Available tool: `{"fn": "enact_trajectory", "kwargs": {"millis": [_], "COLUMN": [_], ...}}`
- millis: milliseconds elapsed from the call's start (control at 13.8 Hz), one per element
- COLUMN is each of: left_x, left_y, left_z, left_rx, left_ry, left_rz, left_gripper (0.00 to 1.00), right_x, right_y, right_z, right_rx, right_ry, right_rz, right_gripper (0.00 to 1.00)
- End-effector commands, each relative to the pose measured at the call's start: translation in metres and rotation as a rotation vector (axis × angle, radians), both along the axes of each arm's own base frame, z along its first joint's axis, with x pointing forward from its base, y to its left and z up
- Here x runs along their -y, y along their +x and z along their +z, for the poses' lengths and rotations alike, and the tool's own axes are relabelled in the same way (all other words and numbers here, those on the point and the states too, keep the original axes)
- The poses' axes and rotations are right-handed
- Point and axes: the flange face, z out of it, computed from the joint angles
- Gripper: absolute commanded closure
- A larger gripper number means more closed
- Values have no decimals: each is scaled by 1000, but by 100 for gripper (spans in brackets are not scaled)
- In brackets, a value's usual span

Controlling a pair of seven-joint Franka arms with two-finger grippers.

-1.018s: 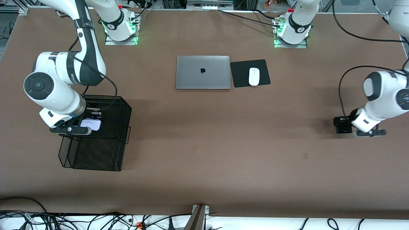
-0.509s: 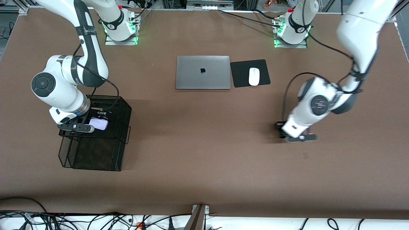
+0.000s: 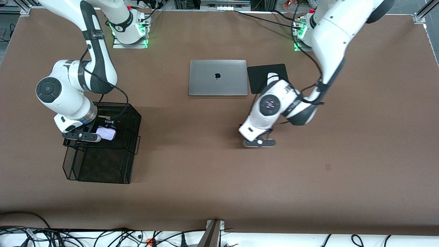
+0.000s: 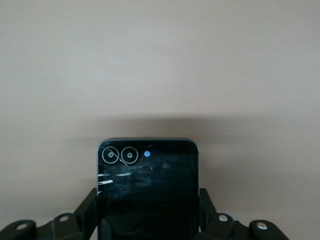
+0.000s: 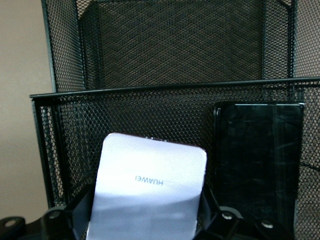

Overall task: Place phones with both arms
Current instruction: 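Set the flip phone on mid-table with the left gripper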

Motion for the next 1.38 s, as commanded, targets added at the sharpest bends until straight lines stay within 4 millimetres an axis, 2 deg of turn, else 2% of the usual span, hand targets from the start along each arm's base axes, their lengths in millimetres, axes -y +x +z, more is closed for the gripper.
{"fn": "enact_trajectory", "kwargs": {"millis": [0, 218, 436, 509, 582, 655, 873, 945, 1018, 1091, 1236, 1309], "left_x": [44, 83, 90, 90, 99, 102, 116, 114, 111, 100, 62, 49], "left_y": [8, -8, -14, -13, -16, -19, -28, -27, -22, -13, 6, 10], "left_z": [-12, -21, -28, -32, -32, -36, -40, -36, -24, -13, 0, 15], "left_rx": [4, 9, 9, 14, 21, 28, 82, 81, 88, 85, 35, 28], "left_ry": [-26, -45, -33, -26, -29, -16, 48, 52, 45, 59, 119, 143], "left_rz": [-24, -38, -3, 7, 9, 8, 27, 28, 33, 47, 96, 107], "left_gripper": [100, 100, 100, 97, 53, 1, 0, 0, 0, 0, 0, 0], "right_x": [0, 0, -3, -5, -8, -13, -24, -27, -32, -44, -66, -78], "right_y": [-2, 0, 5, 8, 11, 15, 26, 29, 33, 37, 48, 51], "right_z": [7, 9, 22, 28, 36, 47, 82, 87, 93, 102, 124, 130], "right_rx": [18, 23, 35, 35, 24, 9, -20, -21, -21, -31, -64, -80], "right_ry": [26, 27, 34, 36, 40, 44, 53, 52, 49, 44, 30, 44], "right_rz": [10, 11, 19, 24, 26, 27, 45, 51, 57, 73, 60, 55], "right_gripper": [0, 0, 0, 0, 0, 0, 0, 0, 0, 0, 0, 0]}}
